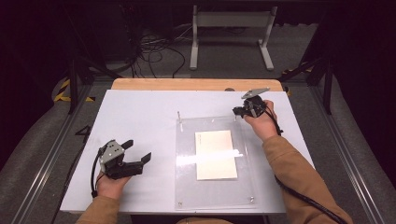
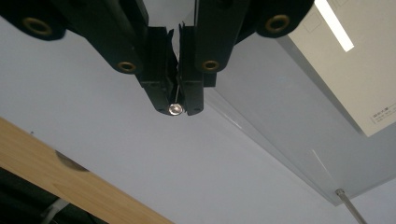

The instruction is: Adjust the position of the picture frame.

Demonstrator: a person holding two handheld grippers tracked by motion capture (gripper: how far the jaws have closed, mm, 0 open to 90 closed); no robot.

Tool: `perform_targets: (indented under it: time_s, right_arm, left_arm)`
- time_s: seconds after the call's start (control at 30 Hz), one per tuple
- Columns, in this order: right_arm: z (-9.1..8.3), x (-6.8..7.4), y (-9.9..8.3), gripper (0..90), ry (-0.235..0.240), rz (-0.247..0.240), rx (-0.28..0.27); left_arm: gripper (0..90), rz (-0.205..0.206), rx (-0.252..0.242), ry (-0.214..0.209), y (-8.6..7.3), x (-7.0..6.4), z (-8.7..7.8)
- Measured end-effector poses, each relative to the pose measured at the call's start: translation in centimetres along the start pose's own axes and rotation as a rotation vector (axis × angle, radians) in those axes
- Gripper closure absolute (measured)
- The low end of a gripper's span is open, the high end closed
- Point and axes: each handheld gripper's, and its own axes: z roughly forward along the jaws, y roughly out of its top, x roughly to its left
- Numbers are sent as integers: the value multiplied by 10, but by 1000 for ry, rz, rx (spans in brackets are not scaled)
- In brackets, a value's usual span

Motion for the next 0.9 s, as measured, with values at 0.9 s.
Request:
perform_targets:
  time_s: [0.9]
  right_arm:
    - [-2,9,-19,849,5,82,12]
  left_arm:
    - [126,10,-4,-22,5,-2,8]
